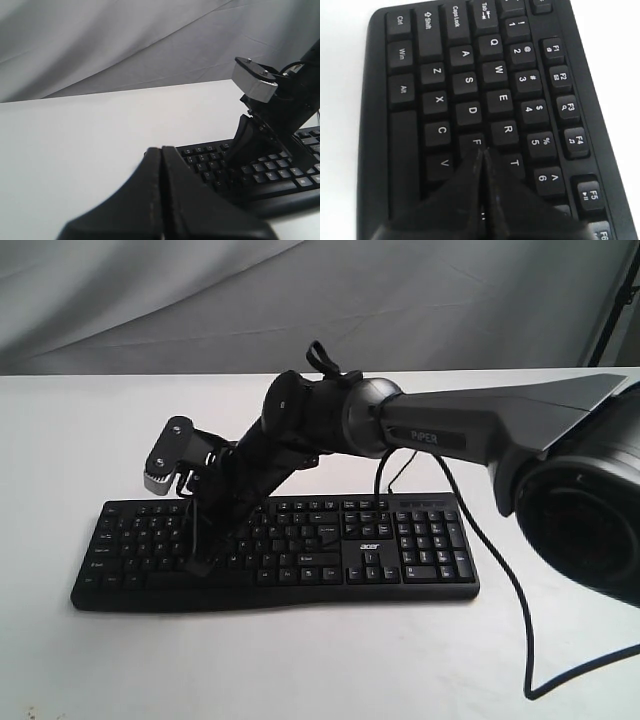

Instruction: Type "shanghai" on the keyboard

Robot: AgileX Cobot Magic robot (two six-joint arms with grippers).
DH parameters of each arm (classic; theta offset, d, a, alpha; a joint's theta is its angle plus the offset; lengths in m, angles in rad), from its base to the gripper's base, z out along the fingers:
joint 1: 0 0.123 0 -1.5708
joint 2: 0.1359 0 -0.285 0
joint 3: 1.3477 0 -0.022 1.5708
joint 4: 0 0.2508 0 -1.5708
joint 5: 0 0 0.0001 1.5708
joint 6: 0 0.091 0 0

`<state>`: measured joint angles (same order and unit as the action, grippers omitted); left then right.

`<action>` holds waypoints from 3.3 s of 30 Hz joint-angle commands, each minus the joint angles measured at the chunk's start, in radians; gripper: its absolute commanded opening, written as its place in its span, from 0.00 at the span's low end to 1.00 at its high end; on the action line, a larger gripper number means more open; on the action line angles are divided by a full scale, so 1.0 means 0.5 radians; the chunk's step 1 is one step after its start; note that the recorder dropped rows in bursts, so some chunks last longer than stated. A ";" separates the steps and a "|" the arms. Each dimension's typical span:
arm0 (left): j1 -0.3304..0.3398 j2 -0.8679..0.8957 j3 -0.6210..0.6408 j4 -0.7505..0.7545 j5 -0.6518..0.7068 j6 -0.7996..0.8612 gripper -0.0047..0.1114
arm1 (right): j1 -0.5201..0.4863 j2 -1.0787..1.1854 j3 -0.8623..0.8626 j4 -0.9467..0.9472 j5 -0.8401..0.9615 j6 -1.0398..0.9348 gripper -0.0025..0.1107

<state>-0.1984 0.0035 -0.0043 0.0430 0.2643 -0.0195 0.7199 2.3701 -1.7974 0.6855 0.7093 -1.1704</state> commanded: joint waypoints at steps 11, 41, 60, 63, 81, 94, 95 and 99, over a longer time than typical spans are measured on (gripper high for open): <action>-0.008 -0.007 0.009 0.002 -0.009 -0.006 0.04 | 0.019 0.027 -0.018 -0.003 -0.053 0.007 0.02; -0.008 -0.007 0.009 0.002 -0.009 -0.006 0.04 | 0.019 -0.043 -0.018 -0.125 -0.028 0.093 0.02; -0.008 -0.007 0.009 0.002 -0.009 -0.006 0.04 | -0.003 -0.047 -0.004 -0.291 0.031 0.279 0.02; -0.008 -0.007 0.009 0.002 -0.009 -0.006 0.04 | -0.003 -0.047 -0.004 -0.329 0.031 0.311 0.02; -0.008 -0.007 0.009 0.002 -0.009 -0.006 0.04 | -0.003 -0.047 -0.004 -0.325 0.039 0.311 0.02; -0.008 -0.007 0.009 0.002 -0.009 -0.006 0.04 | -0.003 -0.001 -0.004 -0.312 0.047 0.311 0.02; -0.008 -0.007 0.009 0.002 -0.009 -0.006 0.04 | -0.003 -0.001 -0.004 -0.312 0.062 0.311 0.02; -0.008 -0.007 0.009 0.002 -0.009 -0.006 0.04 | -0.003 -0.023 -0.004 -0.312 0.071 0.311 0.02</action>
<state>-0.1984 0.0035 -0.0043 0.0430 0.2643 -0.0195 0.7283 2.3659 -1.8036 0.5250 0.7343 -1.0183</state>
